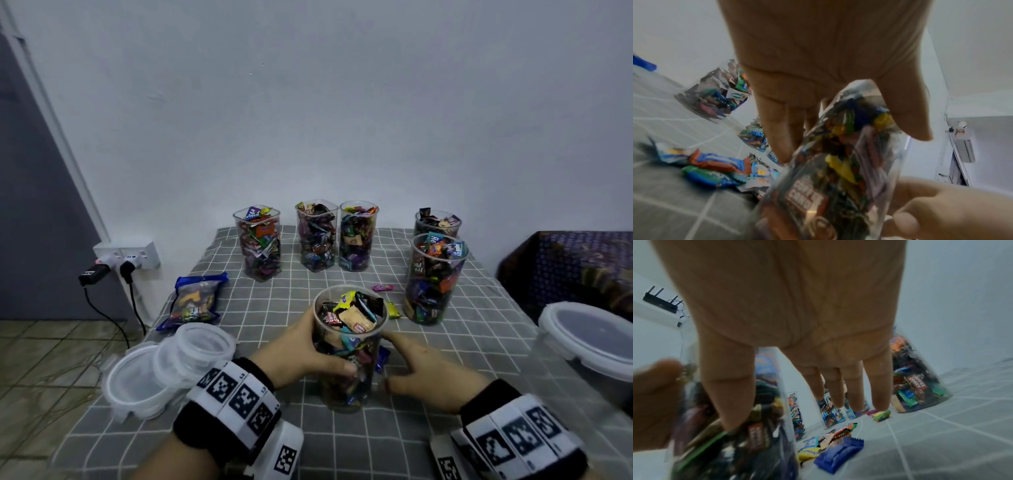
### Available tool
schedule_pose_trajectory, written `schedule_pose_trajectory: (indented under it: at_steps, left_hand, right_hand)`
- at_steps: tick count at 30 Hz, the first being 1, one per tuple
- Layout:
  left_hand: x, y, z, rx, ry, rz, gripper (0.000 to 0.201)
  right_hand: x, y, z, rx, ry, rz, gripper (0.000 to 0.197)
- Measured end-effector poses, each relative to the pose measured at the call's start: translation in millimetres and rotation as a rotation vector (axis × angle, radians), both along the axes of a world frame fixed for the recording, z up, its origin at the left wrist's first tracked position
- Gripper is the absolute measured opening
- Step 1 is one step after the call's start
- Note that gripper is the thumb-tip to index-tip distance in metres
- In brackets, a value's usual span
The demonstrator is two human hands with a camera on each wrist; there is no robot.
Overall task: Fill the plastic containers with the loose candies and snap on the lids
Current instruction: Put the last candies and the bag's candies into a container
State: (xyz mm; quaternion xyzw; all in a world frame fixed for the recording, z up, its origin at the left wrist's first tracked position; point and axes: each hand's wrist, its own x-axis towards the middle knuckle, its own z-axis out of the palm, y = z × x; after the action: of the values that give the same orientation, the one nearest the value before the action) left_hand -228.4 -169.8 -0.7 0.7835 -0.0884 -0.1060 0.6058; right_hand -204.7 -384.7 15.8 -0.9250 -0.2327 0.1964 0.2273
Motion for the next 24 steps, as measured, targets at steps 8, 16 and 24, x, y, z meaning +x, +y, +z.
schedule_pose_trajectory:
  at_steps: [8, 16, 24]
  left_hand:
    - [4, -4, 0, -0.099, -0.068, 0.145, 0.080]
    - [17, 20, 36, -0.074, -0.221, 0.292, 0.096]
    - [62, 57, 38, 0.061, -0.279, 0.602, 0.089]
  right_hand:
    - [-22, -24, -21, -0.160, 0.083, -0.088, 0.093]
    - [-36, -32, -46, -0.279, 0.004, -0.043, 0.166]
    - [-45, -31, -64, -0.272, -0.155, -0.072, 0.137]
